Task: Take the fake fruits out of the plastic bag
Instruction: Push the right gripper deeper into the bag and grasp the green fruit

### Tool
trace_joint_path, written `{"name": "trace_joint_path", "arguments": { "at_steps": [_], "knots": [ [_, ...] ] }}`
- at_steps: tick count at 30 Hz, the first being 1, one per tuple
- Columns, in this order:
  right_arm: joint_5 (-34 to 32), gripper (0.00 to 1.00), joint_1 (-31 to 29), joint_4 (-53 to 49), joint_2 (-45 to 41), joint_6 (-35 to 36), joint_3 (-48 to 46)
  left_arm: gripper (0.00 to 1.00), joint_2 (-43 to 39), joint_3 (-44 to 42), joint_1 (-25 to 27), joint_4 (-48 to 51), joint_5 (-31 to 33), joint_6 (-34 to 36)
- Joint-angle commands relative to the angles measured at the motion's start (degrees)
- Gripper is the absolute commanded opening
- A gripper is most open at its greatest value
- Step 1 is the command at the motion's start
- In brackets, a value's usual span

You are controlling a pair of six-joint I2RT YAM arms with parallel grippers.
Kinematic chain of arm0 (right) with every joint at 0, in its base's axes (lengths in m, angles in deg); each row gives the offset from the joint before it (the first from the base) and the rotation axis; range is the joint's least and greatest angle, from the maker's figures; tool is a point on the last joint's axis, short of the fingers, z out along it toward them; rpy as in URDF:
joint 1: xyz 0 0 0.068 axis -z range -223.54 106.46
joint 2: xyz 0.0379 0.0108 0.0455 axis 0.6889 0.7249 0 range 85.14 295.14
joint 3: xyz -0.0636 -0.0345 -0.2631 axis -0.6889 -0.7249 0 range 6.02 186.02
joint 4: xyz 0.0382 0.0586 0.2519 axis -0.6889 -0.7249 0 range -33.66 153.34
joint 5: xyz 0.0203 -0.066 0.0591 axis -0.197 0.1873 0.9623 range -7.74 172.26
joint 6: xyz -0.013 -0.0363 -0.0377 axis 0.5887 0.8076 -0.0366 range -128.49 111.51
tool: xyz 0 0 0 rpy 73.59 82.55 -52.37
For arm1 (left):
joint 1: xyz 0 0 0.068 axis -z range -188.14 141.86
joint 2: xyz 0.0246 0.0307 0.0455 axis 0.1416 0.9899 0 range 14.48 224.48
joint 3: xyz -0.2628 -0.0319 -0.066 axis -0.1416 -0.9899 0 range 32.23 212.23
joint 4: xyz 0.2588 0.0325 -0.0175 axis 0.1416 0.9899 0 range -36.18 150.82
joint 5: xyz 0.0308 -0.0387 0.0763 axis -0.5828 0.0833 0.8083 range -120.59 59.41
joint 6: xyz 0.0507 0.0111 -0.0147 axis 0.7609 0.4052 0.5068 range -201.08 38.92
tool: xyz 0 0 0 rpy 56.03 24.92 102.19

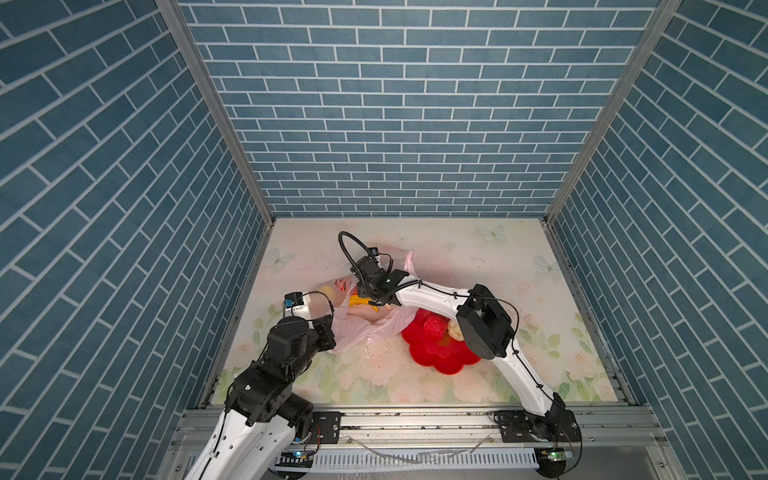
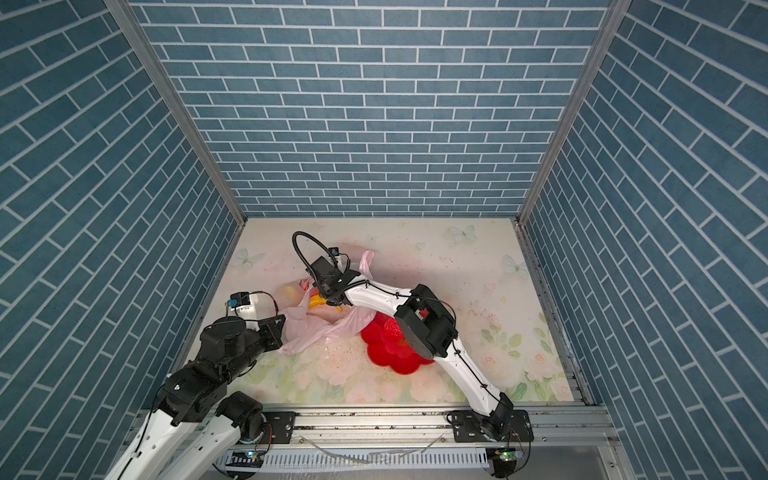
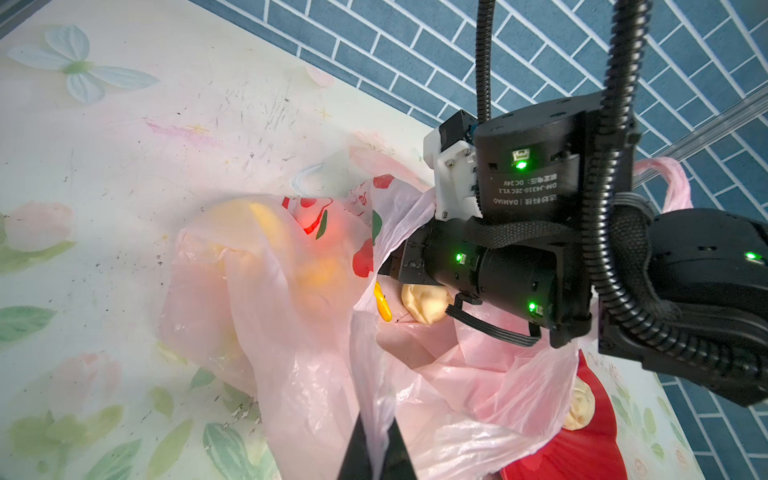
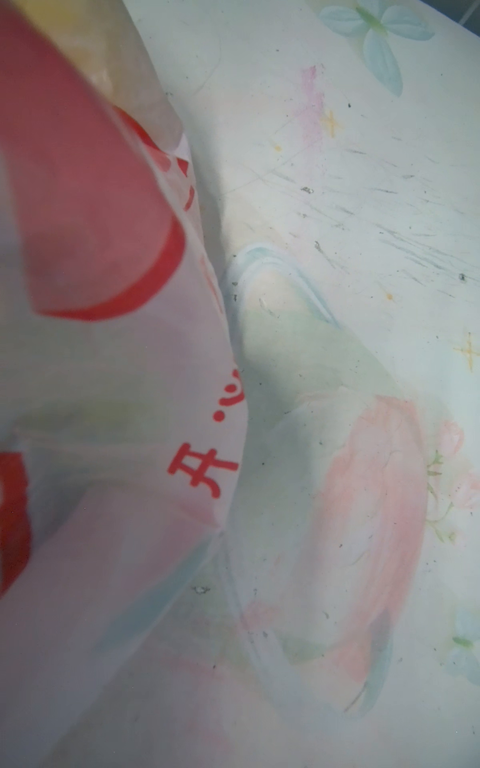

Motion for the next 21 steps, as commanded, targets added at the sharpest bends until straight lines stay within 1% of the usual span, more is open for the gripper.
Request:
{"name": "trace_joint_path", "arguments": {
  "at_steps": [1,10,17,21],
  "knots": [
    [-0.27,0.63,0.52,-0.92,2.34,-2.82,1.29,0.07,-0.50,-0.67,-0.28,1.17,0.00,0.14],
    [0.94,0.38,0.60,0.52,0.51,-2.38,-0.83,0.07,-0.02,-0.78,-0.23,0.64,0.33,0.21],
    [2.00,0.25,0.56,2.28,-3.03,-0.89,-4.05,0.07,0.36,-1.16,-0.28,-0.38,1.49,0.42],
    [1.95,0.21,-0.11,1.18,-5.55,0.71,-4.77,0.07,1.42,-1.97,-0.23,-2.17,1.53,-0.05]
  ]
}}
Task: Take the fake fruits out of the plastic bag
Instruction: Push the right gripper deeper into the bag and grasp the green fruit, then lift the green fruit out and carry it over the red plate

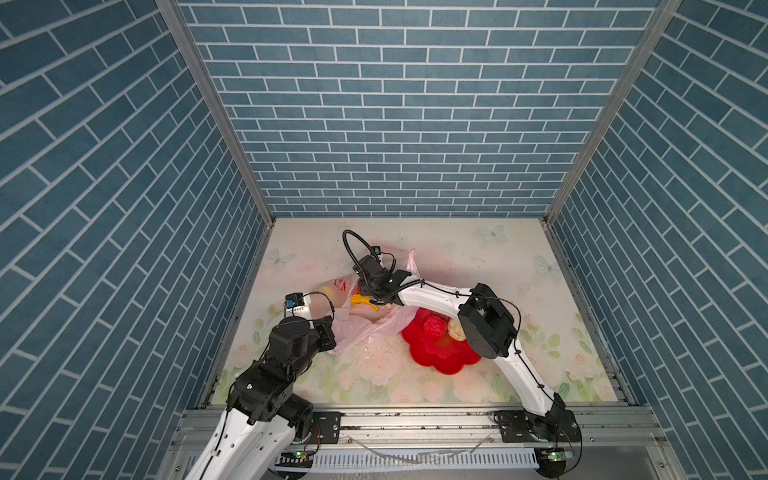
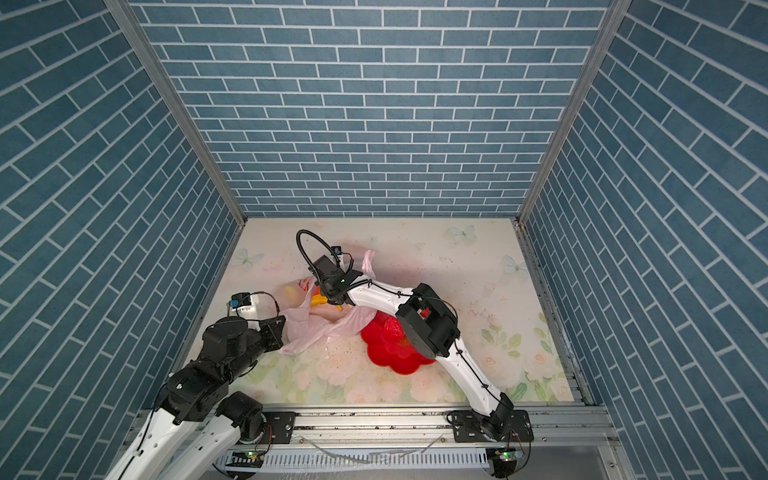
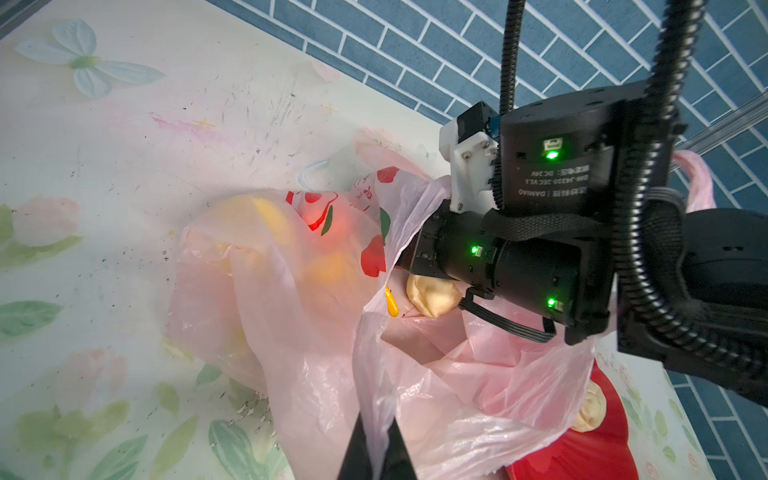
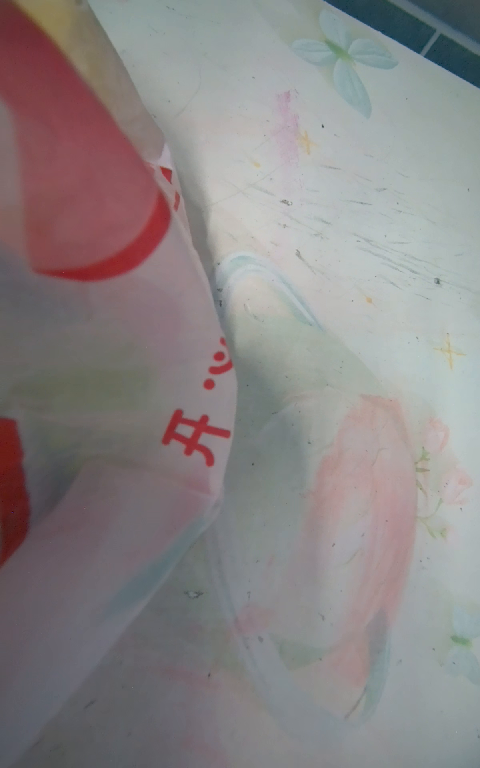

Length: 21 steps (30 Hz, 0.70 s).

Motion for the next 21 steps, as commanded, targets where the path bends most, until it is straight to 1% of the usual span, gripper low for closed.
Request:
{"name": "trace_joint_path", "arguments": {
  "at_steps": [1,7,10,18,21],
  "knots": [
    [0.33,0.21,-0.81,-2.57,-4.51,1.69,-1.85,0.07,0.80,-1.02,-0.23,-2.23,0.90,-0.16],
    [1.89,0.19,-2.64,-5.29,-8.50,2.73,-4.24,0.08,2.13,0.47,-0.23,-3.12,2.54,0.43],
    [3.36,0.19,-3.52,-5.98,-13.06,3.40,-6.59,0.08,2.12,1.11,-0.27,-3.31,3.30,0.96],
    [7.66,0.19,-5.59,-12.82,-18.86,5.09,-7.87,0.08,2.16,2.13,-0.24,-4.51,4.04,1.16],
    [7.66,0.19,-6.39,-15.12,-22.10,5.88,-8.54,0.08,2.11,2.17,-0.27,-4.88,4.59,1.28]
  ]
}}
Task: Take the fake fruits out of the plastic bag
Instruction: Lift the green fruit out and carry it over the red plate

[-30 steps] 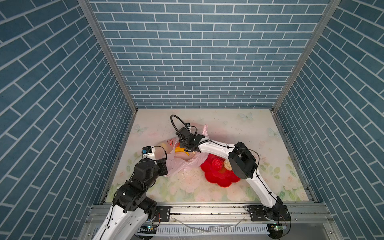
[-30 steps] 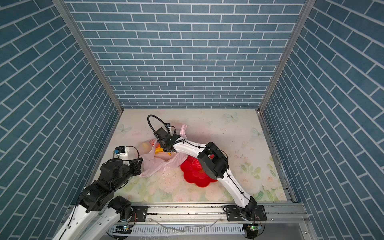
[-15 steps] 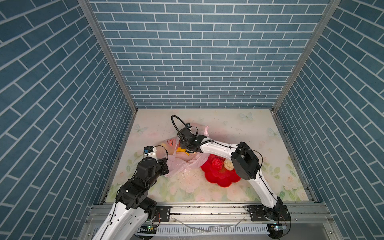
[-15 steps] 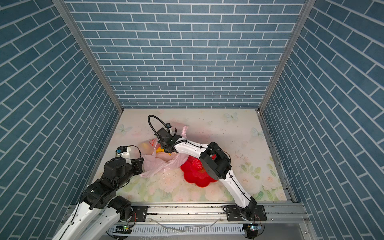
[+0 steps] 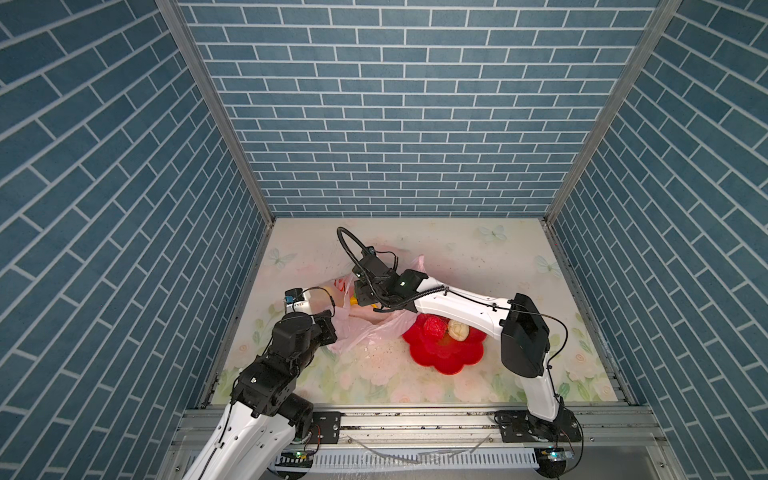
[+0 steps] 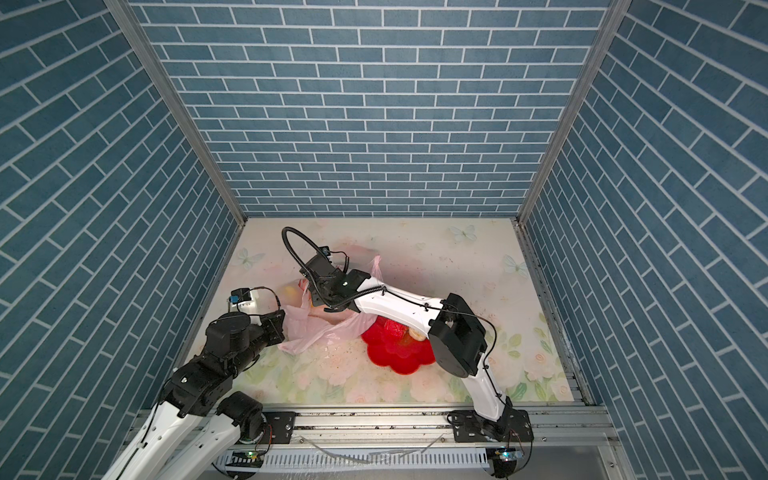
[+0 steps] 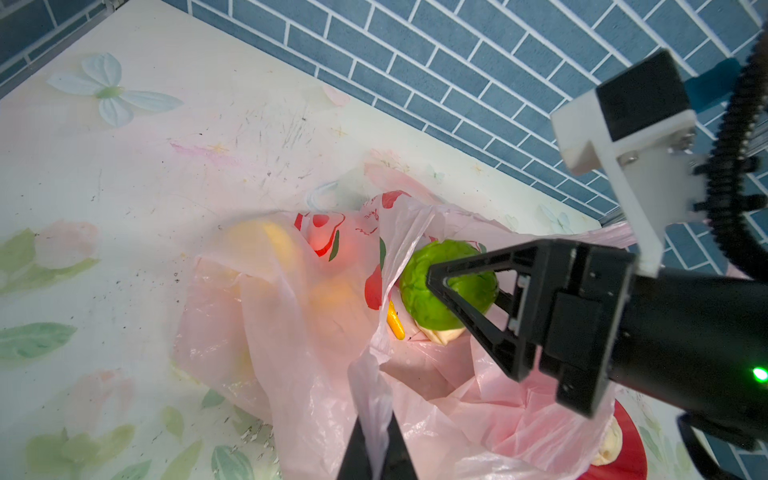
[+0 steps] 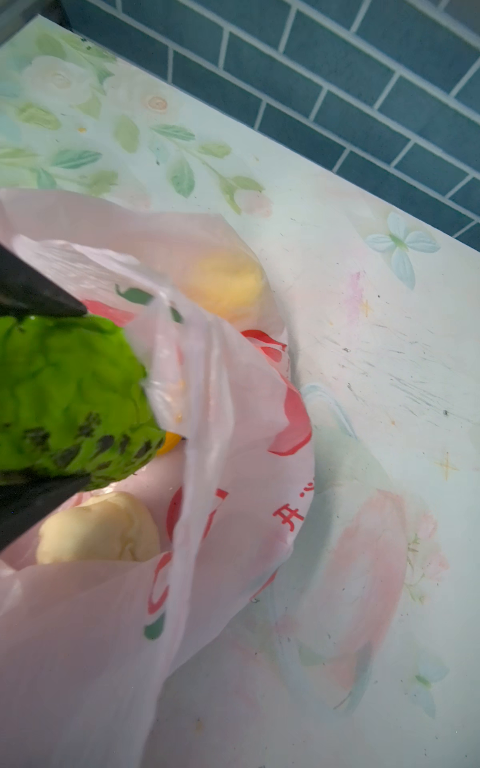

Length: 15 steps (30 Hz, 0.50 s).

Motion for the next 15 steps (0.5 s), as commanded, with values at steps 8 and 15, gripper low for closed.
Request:
{"name": "trace_joint_path", "arguments": {
  "at_steps": [8,15],
  "knots": [
    [-4.72,0.18,-0.72,-10.10,-16.52,2.72,-6.31,0.08,0.46,1.66,-0.27,-2.16,1.22,1.19],
    [-10.57,0.18,-0.32,-14.20,-26.03,3.27,-9.22,0.08,0.77,2.07,-0.29,-2.00,1.38,1.20]
  ]
}}
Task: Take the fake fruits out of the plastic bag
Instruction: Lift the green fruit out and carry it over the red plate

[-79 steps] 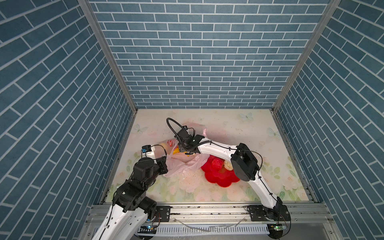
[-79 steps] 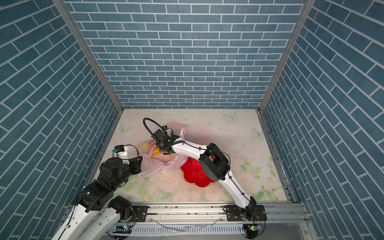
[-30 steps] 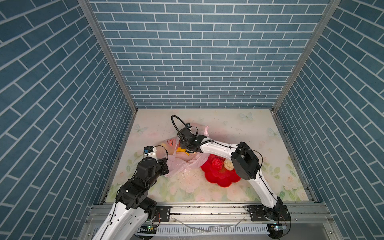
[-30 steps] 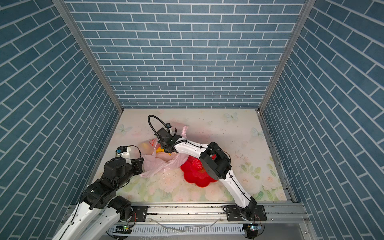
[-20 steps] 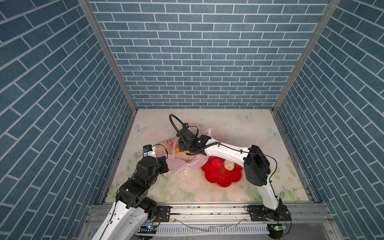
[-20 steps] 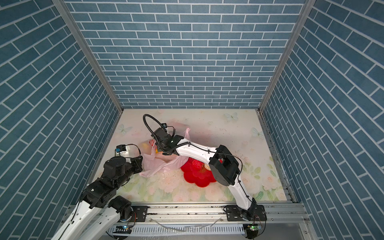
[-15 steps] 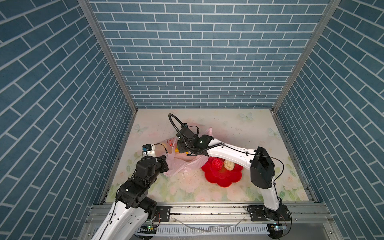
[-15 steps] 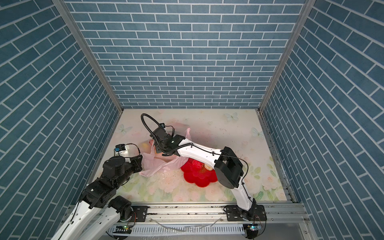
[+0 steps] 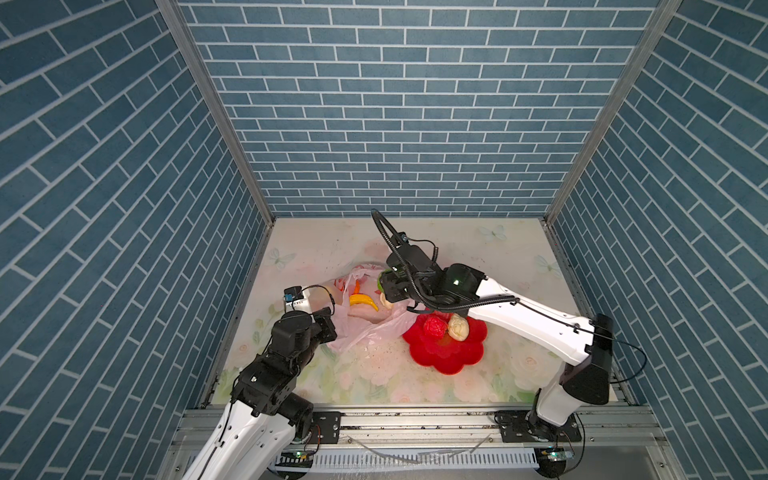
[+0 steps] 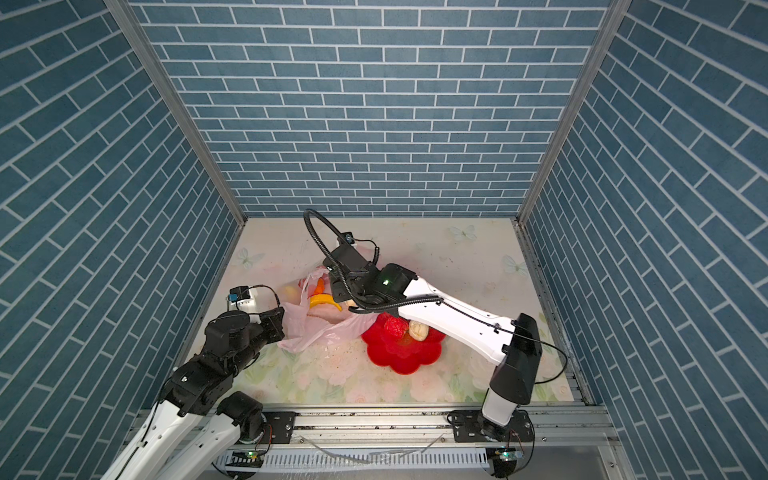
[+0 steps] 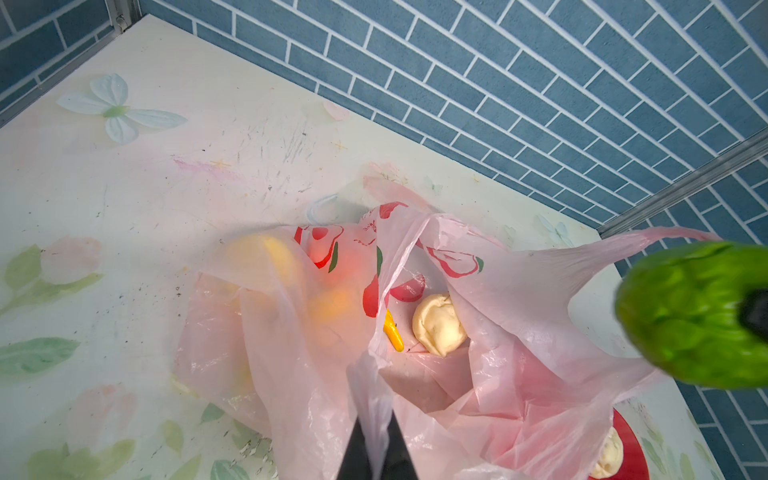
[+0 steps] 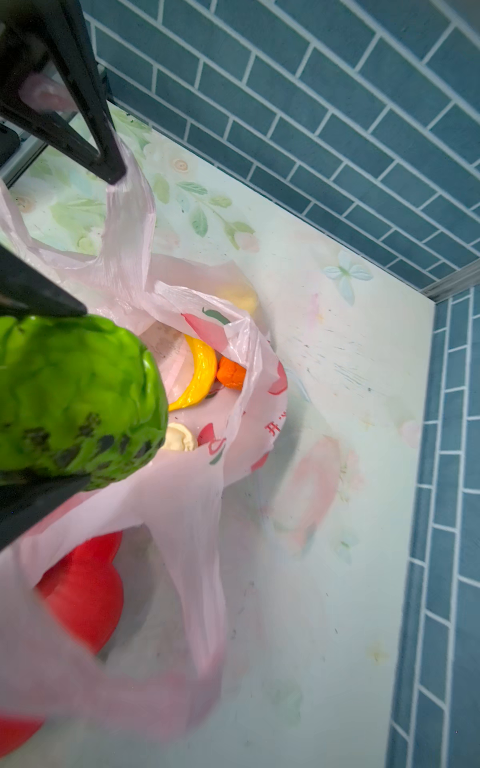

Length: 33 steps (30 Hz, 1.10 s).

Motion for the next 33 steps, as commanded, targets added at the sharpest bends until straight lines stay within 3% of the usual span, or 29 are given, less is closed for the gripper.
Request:
{"name": "trace_joint_path", "arguments": {
  "at_steps": [1,9,16,24,33],
  "knots": [
    [-5.17,0.18,0.54,-4.27,-4.51,1.47,-2.92,0.08,0.22,1.91,-0.25,-0.82,0.69,0.61],
    [-10.71,0.18,3.88,-7.98,-17.69,-0.78,-11.06,0.08,0.26,2.66,-0.24,-0.15,1.47,0.53],
    [-9.72,0.17,12.19,-6.15,-27.22,-4.45,-27.23,0.08,0.77,3.57,-0.26,0.32,1.66,0.95],
    [-5.80,0.17,16.01,-0.70,-22.84,-5.36,-36.03,0.08,0.86,4.20,-0.26,1.26,2.32,1.23],
    [0.10,0.17,16.24,7.18,-12.31,-4.88,-36.93,0.08,-0.08,3.96,-0.23,2.62,3.25,0.90]
  ]
}}
